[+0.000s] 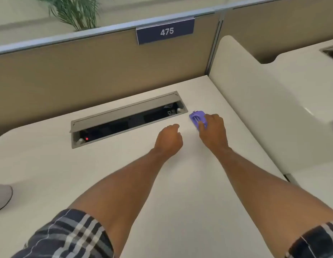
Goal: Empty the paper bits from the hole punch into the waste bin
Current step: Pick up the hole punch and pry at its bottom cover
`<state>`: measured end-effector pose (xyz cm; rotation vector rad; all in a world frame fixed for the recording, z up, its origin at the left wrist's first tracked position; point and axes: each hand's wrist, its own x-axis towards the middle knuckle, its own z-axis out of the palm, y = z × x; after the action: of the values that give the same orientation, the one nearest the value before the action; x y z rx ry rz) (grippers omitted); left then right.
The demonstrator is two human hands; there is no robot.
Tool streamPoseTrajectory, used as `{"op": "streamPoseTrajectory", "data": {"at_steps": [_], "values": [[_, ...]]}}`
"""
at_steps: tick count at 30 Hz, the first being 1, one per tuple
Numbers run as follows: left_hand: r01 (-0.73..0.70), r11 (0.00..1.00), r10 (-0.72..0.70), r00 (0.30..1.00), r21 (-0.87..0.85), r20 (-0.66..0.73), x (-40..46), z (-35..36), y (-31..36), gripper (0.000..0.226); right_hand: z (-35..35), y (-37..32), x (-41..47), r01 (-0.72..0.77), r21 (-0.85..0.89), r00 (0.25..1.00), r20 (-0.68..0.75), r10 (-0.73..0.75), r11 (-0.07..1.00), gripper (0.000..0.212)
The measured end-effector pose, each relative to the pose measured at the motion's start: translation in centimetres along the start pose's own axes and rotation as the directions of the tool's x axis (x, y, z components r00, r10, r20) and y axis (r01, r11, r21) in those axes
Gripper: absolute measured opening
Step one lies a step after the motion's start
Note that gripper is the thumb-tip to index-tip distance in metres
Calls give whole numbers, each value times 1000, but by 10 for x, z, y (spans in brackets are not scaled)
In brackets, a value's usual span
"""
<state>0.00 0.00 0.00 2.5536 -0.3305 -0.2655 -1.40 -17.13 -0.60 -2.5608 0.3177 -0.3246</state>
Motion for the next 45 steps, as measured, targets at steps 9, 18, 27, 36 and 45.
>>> {"op": "streamPoseTrajectory", "data": {"at_steps": [9,18,27,36,45], "values": [[68,942,-39,995,-328,93,43,30,36,50,5,23,41,-331,139,939,140,313,933,47],[150,917,-94,982,-371,164,51,41,51,23,18,23,43,-356,190,923,224,313,915,35],[375,621,-357,917,-688,177,22,30,47,36,19,0,3,-424,339,904,212,371,840,30],[476,399,-538,813,-784,220,-59,-8,-7,43,25,-67,-93,-417,484,908,250,336,769,27],[381,243,-585,791,-892,179,-193,-66,-61,29,36,-154,-201,-266,579,956,259,135,771,19]]}}
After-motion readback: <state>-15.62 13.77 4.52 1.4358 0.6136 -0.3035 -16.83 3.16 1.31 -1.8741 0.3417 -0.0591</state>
